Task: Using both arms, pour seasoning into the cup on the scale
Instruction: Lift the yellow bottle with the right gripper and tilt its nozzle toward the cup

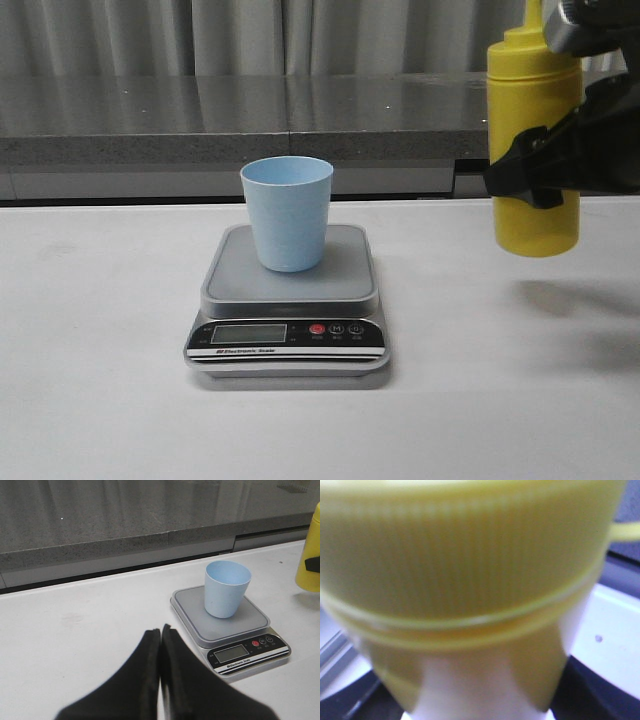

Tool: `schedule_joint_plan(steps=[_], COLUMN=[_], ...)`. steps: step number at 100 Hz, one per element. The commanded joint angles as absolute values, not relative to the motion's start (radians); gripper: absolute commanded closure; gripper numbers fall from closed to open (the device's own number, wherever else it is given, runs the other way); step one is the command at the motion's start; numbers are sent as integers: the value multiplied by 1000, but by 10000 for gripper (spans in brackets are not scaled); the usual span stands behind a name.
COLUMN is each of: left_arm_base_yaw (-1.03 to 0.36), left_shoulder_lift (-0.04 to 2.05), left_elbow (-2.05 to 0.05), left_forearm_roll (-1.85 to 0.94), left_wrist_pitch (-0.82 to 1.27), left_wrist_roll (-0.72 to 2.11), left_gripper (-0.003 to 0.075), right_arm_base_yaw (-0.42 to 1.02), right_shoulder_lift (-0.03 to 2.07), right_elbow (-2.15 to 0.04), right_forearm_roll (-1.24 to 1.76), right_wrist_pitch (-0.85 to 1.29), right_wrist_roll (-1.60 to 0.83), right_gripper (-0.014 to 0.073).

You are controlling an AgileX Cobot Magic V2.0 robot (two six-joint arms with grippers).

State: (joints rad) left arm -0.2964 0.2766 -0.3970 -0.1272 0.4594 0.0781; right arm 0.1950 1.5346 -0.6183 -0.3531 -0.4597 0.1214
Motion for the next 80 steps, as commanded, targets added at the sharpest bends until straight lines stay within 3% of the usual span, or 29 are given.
schedule_joint_plan(steps=[1,48,80], left_arm_base_yaw=[-295,-295,-295], left_shoulder_lift=[284,284,284], left_elbow=[-424,-424,-424], left_forearm_roll=[-141,-141,-141], left_wrist_pitch=[390,390,390], left_wrist_roll=[68,68,68], left_gripper=[741,741,741], right_arm_base_yaw=[199,313,444], right_shoulder_lift=[1465,1430,1549], right_elbow=[-695,-904,-1031], right_forearm_roll=[-479,-900,-1057], right_wrist_pitch=[-410,7,273], right_wrist_roll=[105,165,200], right_gripper=[654,654,654])
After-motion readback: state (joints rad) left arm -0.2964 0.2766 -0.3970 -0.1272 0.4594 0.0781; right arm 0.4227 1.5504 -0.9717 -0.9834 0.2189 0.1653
